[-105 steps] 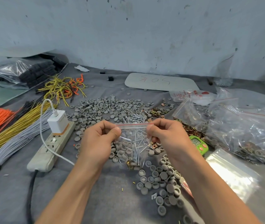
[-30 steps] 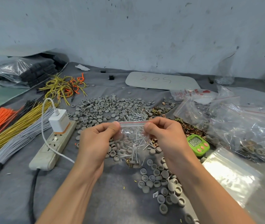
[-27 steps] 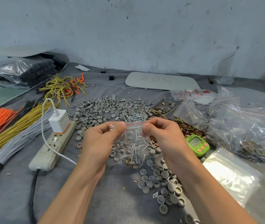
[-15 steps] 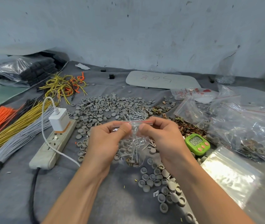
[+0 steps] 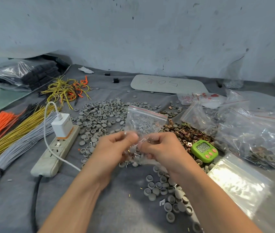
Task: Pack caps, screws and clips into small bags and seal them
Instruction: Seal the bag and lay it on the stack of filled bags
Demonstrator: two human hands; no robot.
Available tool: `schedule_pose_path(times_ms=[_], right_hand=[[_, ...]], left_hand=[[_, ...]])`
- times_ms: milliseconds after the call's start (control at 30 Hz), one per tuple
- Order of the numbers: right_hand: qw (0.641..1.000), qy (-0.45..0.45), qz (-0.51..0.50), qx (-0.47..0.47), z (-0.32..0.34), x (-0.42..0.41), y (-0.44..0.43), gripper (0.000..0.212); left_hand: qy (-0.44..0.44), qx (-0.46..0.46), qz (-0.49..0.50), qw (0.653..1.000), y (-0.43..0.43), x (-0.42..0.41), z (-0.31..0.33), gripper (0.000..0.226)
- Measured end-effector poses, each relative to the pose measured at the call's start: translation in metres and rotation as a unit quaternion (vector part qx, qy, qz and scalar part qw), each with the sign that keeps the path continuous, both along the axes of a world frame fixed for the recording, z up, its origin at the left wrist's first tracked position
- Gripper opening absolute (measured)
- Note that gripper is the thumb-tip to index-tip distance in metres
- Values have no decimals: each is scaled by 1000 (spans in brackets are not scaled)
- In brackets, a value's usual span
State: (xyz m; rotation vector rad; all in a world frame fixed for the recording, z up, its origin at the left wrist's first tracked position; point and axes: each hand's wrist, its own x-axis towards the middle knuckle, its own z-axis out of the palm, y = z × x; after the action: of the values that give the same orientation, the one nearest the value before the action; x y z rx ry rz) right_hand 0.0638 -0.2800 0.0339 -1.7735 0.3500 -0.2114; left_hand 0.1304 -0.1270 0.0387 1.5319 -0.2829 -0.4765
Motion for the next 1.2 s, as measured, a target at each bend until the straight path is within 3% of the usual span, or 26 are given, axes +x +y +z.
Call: schedule_pose_path(times_ms=[67, 167, 267, 367, 500, 600, 733, 833, 933, 1000, 1100, 1200], right_hand=[[1000, -5, -14, 19, 1, 0, -1, 12], [993, -14, -34, 112, 4, 1, 1, 18], [976, -3, -11, 217, 7, 1, -4, 8], [979, 28, 62, 190, 8, -3, -5, 2], [990, 5, 5, 142, 7, -3, -6, 21], [993, 6, -30, 117, 5, -3, -10, 19], [981, -13, -57, 184, 7, -3, -9, 15], [985, -8, -5, 171, 9, -4, -6, 17], [983, -17, 8, 181, 8, -5, -7, 22], [976, -33, -9, 216, 9, -6, -10, 23], [972, -33, -45, 227, 10, -9, -15, 23], [972, -23, -50, 227, 12, -12, -20, 26]], left_hand=[[-9, 7, -1, 1000, 0, -1, -2, 9], [0, -12, 45, 999, -1, 1, 1, 17], [4, -33, 75, 997, -2, 0, 3, 22], [6, -47, 95, 994, -4, 1, 2, 25], [28, -38, 54, 997, -5, 1, -2, 19], [29, -26, 18, 999, -6, -2, -2, 16], [3, -28, 89, 996, -9, -1, 0, 25], [-11, -42, 112, 993, -13, -3, 1, 29], [-6, -47, 129, 991, -19, -5, 0, 20], [25, -52, 121, 991, -23, -4, 0, 8], [50, -24, 66, 996, -28, -7, -1, 19], [48, -54, 68, 995, -31, -10, 0, 4]])
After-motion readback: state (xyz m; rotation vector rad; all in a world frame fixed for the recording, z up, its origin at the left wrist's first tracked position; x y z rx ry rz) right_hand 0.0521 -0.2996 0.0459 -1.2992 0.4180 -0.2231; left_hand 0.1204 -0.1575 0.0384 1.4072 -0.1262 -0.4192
